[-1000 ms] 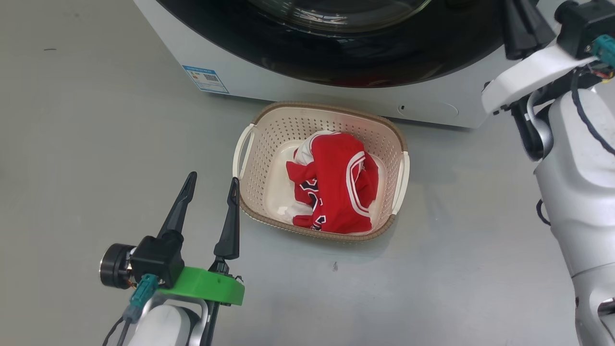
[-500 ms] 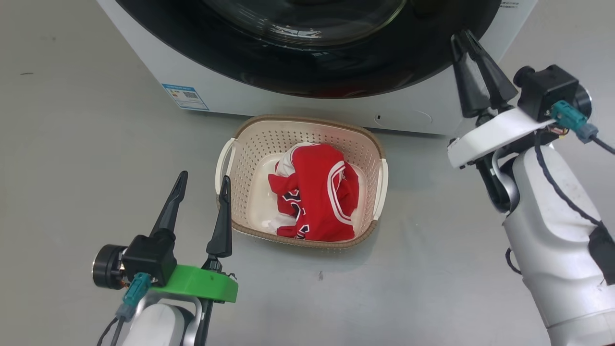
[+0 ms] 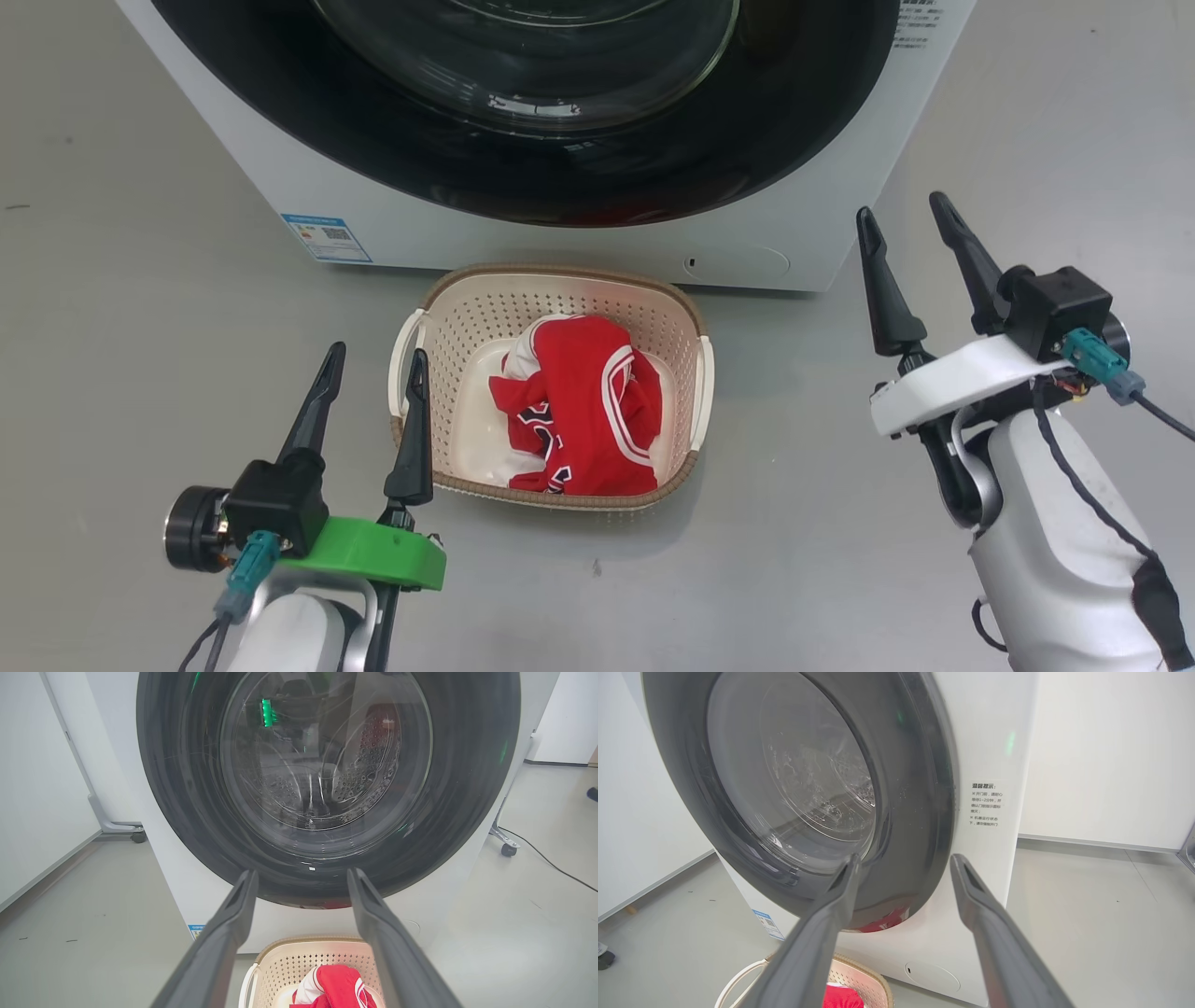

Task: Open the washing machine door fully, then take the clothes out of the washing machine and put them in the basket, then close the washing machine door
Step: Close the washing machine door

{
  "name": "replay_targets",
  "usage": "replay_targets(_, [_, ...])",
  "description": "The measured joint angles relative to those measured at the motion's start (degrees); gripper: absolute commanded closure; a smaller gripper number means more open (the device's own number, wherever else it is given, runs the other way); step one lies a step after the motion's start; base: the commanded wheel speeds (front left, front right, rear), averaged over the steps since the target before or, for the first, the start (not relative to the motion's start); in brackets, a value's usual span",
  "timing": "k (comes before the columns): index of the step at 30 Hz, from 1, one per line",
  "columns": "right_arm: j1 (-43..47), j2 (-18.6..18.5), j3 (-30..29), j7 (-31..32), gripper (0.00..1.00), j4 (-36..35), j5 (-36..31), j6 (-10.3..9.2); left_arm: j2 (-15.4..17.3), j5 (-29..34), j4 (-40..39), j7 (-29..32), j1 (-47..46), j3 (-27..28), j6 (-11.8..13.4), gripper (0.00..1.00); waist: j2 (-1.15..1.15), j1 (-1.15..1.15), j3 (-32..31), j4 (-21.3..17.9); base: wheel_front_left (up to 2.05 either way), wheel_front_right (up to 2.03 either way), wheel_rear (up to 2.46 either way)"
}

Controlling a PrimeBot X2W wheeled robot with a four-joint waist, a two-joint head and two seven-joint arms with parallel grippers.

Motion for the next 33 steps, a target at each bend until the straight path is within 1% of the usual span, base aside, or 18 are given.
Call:
replay_targets(2, [1.79,0.24,-0.24,0.00,0.00,-0.68,0.00,-0.10,0.14,0.00,0.51,0.00,0.13,0.22,0.00,0.00,0.00,0.00,-0.71,-0.48,0.00,0.00,0.00])
replay_targets(6, [5.27,0.68,-1.21,0.01,0.00,-1.77,-0.04,-1.09,0.43,0.23,0.97,0.00,1.18,0.38,0.01,0.00,0.00,0.00,-2.23,-1.41,0.00,0.00,0.00])
replay_targets(8, [6.95,0.94,-1.48,0.00,0.00,-2.38,-0.09,-1.12,0.69,0.35,1.19,0.00,1.86,0.66,0.01,0.00,0.00,0.00,-2.99,-1.95,0.00,0.00,0.00])
replay_targets(11, [9.47,1.20,-1.77,0.00,0.00,-3.37,-0.09,-2.07,1.08,0.34,1.58,0.00,2.69,0.88,0.01,0.00,0.00,0.00,-4.17,-2.77,0.00,0.00,0.00])
replay_targets(19, [16.67,2.00,-2.02,0.01,0.00,-5.03,-0.09,-2.56,1.38,0.32,2.48,0.00,5.06,1.40,0.02,0.00,0.00,0.00,-7.70,-4.66,0.00,0.00,0.00])
replay_targets(26, [21.93,2.61,-1.04,0.01,0.00,-5.88,-0.15,-2.65,1.71,-0.21,2.77,0.00,7.71,2.03,0.24,0.00,0.00,0.00,-10.75,-5.93,0.00,0.00,0.00])
replay_targets(33, [25.46,2.78,-1.01,0.01,0.00,-7.32,-0.15,-3.54,1.85,-0.24,2.50,0.25,9.29,2.12,0.34,0.00,0.00,0.00,-13.17,-6.88,0.00,0.00,0.00])
